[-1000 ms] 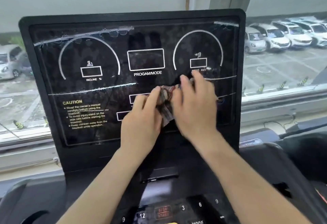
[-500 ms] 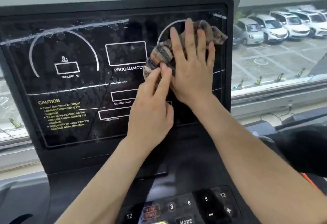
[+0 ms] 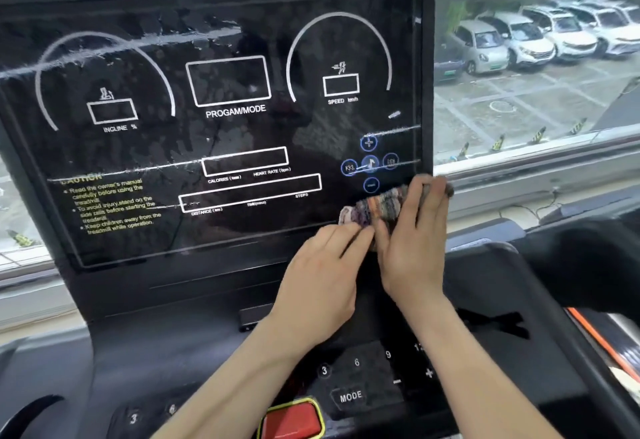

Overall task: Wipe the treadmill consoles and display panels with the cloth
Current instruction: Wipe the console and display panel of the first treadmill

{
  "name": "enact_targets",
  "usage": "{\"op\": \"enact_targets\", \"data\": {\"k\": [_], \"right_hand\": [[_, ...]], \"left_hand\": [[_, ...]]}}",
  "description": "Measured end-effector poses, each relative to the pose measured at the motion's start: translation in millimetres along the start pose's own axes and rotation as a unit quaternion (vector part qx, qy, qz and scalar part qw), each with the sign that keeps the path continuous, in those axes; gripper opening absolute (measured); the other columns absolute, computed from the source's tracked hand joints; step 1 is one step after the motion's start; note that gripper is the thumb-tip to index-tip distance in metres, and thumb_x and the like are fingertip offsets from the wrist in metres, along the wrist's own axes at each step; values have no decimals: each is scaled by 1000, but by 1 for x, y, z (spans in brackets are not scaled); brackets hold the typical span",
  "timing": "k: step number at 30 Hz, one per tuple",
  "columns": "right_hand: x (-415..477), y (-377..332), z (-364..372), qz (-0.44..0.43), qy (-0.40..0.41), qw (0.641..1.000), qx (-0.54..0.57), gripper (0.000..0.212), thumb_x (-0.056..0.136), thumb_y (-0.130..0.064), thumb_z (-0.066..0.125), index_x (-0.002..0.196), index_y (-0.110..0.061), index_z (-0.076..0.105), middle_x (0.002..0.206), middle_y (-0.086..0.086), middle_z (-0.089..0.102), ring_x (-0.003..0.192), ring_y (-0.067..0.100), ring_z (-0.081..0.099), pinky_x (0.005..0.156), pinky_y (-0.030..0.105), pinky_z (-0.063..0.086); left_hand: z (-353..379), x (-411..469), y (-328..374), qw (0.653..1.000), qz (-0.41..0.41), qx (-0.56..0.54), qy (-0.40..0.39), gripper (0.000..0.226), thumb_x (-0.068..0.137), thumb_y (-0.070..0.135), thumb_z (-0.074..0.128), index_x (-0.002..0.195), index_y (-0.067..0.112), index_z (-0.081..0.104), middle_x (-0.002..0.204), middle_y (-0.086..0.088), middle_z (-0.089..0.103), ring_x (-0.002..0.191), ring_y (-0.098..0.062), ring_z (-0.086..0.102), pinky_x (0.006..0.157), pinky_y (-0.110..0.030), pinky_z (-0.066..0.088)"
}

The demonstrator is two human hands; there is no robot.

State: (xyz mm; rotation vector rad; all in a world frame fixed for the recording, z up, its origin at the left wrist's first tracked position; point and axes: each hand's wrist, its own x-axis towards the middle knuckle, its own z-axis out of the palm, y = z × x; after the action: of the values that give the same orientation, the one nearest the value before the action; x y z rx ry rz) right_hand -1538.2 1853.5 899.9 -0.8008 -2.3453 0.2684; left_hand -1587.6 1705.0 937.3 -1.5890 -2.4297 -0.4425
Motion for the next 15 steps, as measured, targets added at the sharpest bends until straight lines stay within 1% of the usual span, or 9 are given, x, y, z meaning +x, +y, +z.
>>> {"op": "enact_targets", "data": {"k": [3,4,6,7,8,10,11,12,15], "right_hand": [[-40,22,9,34,-92,994,-43,67,102,-30,30,148,13,7,152,40,8,143,51,8,120,50,14],[-52,28,9,34,-123,990,-62,66,100,-20,36,147,15,7,152,40,9,143,51,10,119,49,16],[-70,38,1,48,-180,980,-75,72,80,-1,58,141,19,26,143,43,31,133,53,36,109,50,38],[-79,43,-3,49,-188,978,-78,73,71,1,63,136,20,36,136,42,42,124,52,47,98,52,48],[-88,47,-9,33,-189,977,-96,69,72,-4,62,133,18,42,132,40,46,119,51,53,92,52,52],[-103,51,-19,6,-204,971,-124,60,85,-15,39,136,15,42,136,37,45,123,49,50,97,51,49],[-111,55,-22,-12,-224,965,-138,61,87,-18,28,138,13,41,139,36,43,127,48,46,101,51,46],[-120,58,-23,-24,-235,961,-145,61,88,-19,23,138,12,42,140,35,43,128,48,45,102,52,44],[-138,53,-38,-22,-234,959,-162,51,85,-13,33,122,11,58,124,32,59,109,49,59,85,51,54]], "left_hand": [[14,-4,10,1000,16,12,-19,64,74,15,30,133,10,54,133,-7,52,120,-27,47,108,-35,38],[18,-3,14,999,23,16,-25,63,74,15,30,132,9,55,134,-7,53,121,-27,47,110,-35,36],[28,-4,21,998,41,25,-48,61,74,15,34,131,9,55,133,-7,55,121,-28,49,111,-40,35],[35,-7,25,997,50,29,-60,60,73,14,40,131,8,56,132,-7,57,120,-28,51,110,-42,36],[42,-11,28,995,55,31,-72,59,71,13,50,130,8,57,130,-8,58,118,-28,54,109,-41,37],[53,-24,34,993,58,21,-99,62,64,13,66,126,10,61,127,-8,60,113,-28,57,104,-39,43],[56,-31,37,993,61,11,-100,58,65,14,65,123,12,63,125,-7,61,109,-28,59,101,-37,45],[57,-38,40,994,63,-1,-94,51,68,16,58,119,14,64,121,-5,63,105,-27,60,96,-35,48],[53,-58,46,995,43,-9,-90,46,72,22,38,109,21,66,108,3,65,94,-23,61,84,-34,47]]}}
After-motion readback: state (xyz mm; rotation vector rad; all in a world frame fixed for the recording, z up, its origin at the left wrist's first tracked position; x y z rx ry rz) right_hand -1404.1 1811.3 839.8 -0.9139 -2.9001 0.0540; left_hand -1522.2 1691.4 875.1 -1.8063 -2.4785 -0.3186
